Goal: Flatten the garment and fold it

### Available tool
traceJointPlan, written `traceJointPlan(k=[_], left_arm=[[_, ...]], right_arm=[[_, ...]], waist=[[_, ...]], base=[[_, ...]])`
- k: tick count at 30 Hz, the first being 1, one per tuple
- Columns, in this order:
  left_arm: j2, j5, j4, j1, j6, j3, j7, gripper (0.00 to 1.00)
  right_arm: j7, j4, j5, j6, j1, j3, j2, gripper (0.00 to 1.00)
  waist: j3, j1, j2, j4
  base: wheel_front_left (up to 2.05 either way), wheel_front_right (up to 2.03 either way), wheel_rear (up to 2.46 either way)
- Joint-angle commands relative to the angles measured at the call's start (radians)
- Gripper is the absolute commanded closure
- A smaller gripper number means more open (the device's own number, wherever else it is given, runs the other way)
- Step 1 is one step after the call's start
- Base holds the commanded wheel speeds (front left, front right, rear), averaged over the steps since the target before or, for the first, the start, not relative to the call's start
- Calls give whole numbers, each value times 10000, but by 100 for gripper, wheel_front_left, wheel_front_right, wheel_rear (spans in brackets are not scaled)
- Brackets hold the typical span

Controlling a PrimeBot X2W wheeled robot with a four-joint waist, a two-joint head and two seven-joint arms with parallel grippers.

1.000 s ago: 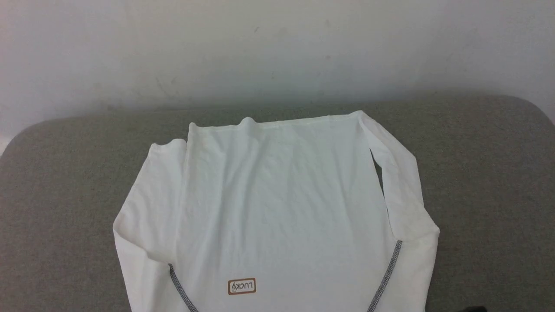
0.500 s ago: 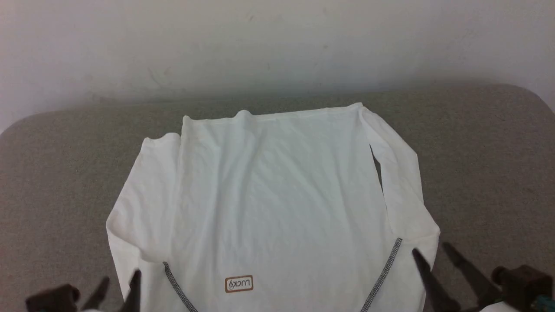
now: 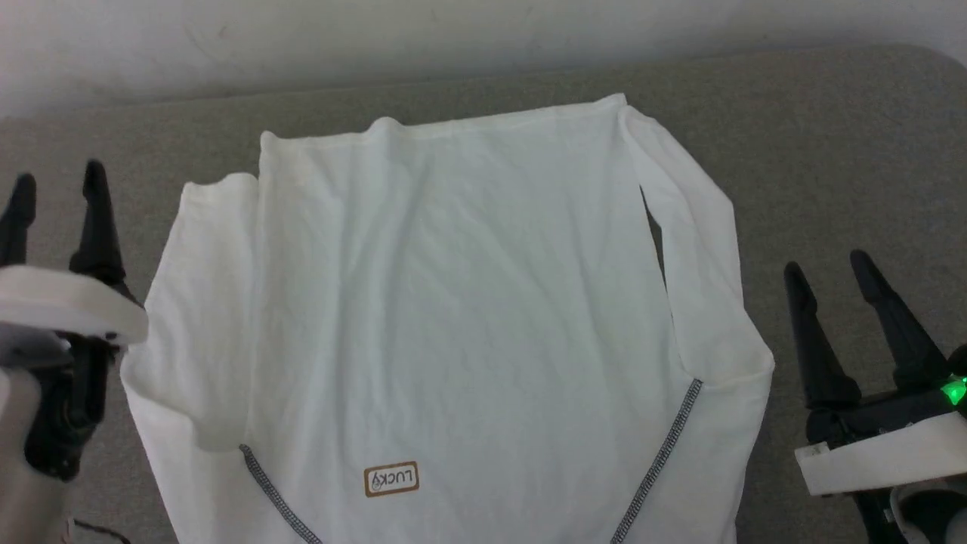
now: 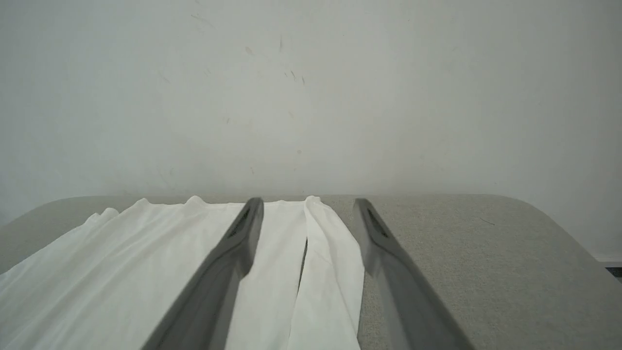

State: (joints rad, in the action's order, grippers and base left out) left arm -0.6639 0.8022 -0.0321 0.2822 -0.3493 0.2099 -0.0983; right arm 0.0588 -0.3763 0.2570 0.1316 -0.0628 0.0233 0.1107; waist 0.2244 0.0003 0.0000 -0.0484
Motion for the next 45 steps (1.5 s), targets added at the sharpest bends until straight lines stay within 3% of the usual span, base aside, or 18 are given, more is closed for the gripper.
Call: traceJointPlan(k=[1,8,11,20,26,27,28,29,31,34,40,45], left_arm=[[-82,-15,302,531,203,46,82,0],[-672,-155,2803,3439,1710,1145,2124,0],[-982,-121,3770,4152,2119,1530,3346,0],[-1981,468,5460,4594,2631,2044,6692,0],[-2006,908,5377,4428,2944,2433,8234,0],[-1963,1015,5325,4375,3009,2527,8554,27],[-1959,1055,5268,4321,3085,2666,8877,74],[-1932,1123,5232,4279,3080,2735,9122,100],[-1817,1283,5133,4213,2943,2732,9344,100],[-1795,1163,5086,4175,2703,2588,8820,100],[-1667,1124,5275,3963,2094,1780,6832,100],[-2009,1091,5131,3307,1619,1155,5545,100]], right_arm=[[-98,47,31,-9,244,-41,56,0],[-233,609,328,-9,957,-439,206,0],[-241,853,488,-9,1111,-665,274,0],[-233,1317,894,-9,1236,-969,393,0],[-230,1365,1086,-9,1234,-947,434,0],[-234,1376,1094,-9,1246,-940,447,0],[-237,1381,1105,-9,1261,-934,450,0],[-236,1389,1113,-9,1276,-933,451,0],[-220,1398,1147,-9,1297,-945,437,0],[-180,1452,1152,-9,1257,-916,425,0],[-142,1610,988,-9,879,-543,207,0],[-26,1689,701,-9,384,-39,-79,0]], waist=[[1126,-3,0,-489],[2020,-3,0,-1041],[2223,-3,0,-1309],[2603,-3,0,-1855],[2743,-3,0,-1909],[2749,-3,0,-1905],[2755,-3,0,-1901],[2747,-3,0,-1899],[2697,-3,0,-1889],[2471,-3,0,-1844],[1377,-3,0,-1564],[266,-3,0,-1274]], base=[[0,0,0],[0,0,0],[0,0,0],[0,0,0],[0,0,0],[0,0,0],[0,0,0],[0,0,0],[0,0,0],[0,0,0],[0,0,0],[0,0,0]])
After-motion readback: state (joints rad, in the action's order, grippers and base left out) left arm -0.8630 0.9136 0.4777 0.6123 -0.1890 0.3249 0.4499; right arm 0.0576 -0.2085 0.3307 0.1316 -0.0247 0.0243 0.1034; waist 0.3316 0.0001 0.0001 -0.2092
